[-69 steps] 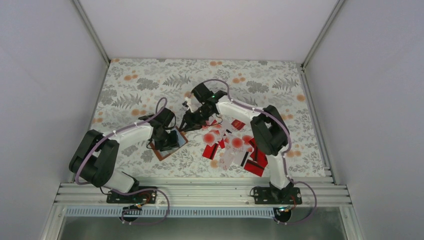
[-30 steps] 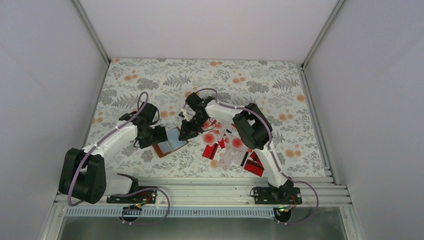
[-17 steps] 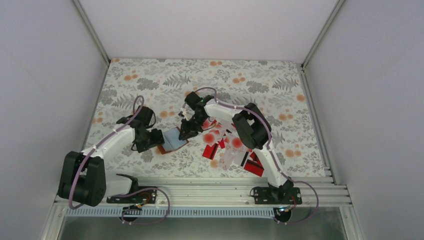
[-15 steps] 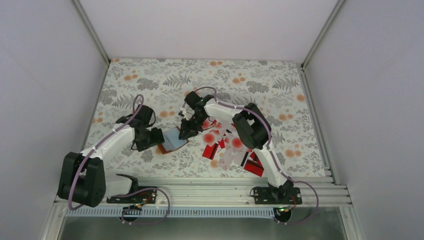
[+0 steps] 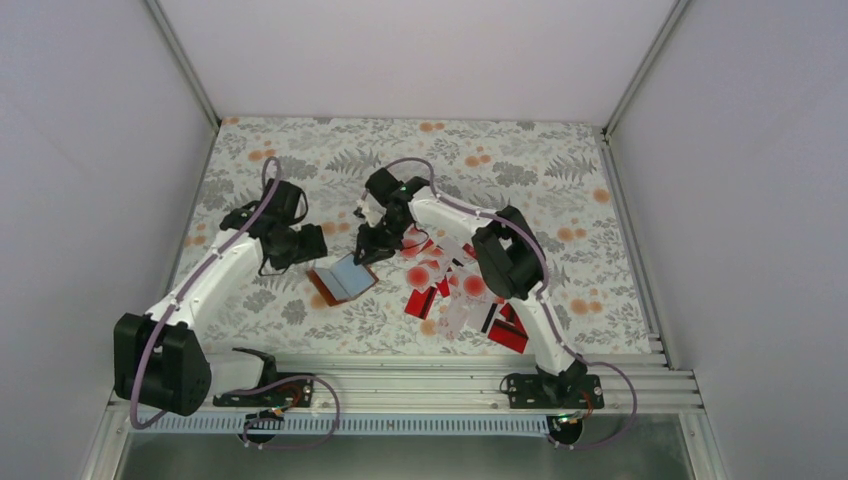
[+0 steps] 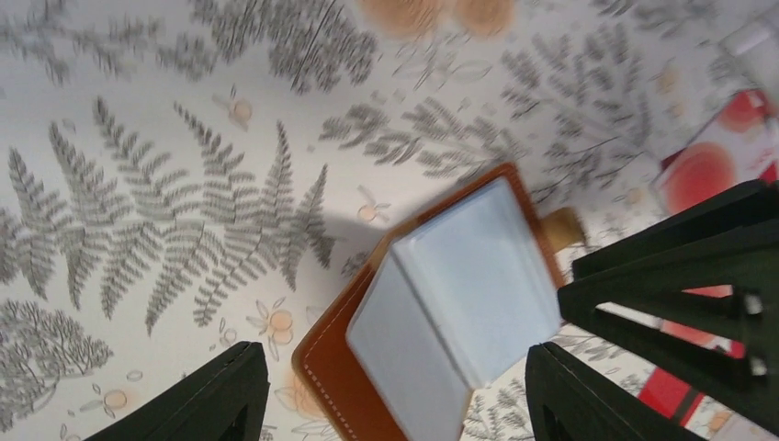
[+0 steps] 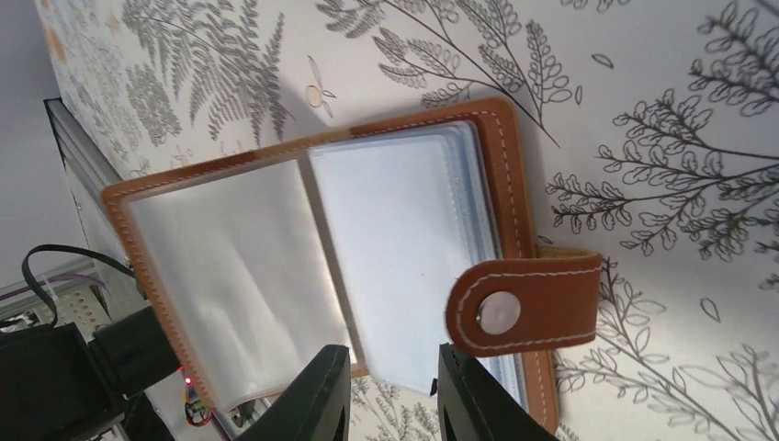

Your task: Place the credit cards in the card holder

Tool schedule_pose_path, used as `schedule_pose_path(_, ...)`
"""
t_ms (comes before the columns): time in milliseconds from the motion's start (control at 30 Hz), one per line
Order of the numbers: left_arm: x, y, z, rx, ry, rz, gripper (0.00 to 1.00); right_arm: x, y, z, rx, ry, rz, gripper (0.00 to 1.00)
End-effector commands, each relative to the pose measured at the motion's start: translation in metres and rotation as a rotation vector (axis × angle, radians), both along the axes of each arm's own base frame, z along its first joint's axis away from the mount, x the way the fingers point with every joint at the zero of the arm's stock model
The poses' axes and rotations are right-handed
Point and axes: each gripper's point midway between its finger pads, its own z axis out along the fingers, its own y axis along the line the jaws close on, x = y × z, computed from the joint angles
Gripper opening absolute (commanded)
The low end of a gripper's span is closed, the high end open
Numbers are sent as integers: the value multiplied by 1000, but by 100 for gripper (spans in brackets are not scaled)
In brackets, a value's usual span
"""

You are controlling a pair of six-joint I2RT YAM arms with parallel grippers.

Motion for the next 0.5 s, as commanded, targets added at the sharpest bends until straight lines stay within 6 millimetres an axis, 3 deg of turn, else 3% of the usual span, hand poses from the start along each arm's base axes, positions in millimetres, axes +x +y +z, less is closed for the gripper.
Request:
schedule_pose_path(0, 18, -1, 29, 23, -97, -76, 70, 10, 1, 48, 23, -102, -7, 25)
schedule_pose_path(200, 41, -30, 62, -31, -227, -242, 68, 23, -24, 58, -108, -194, -87, 28)
schedule_pose_path(333, 51, -62, 69, -45, -285, -390, 67, 24, -67, 54, -238, -239, -183, 32)
schedule_pose_path(467, 52, -105, 68, -32, -328, -574, 67, 21, -125, 59, -335, -250, -331, 41)
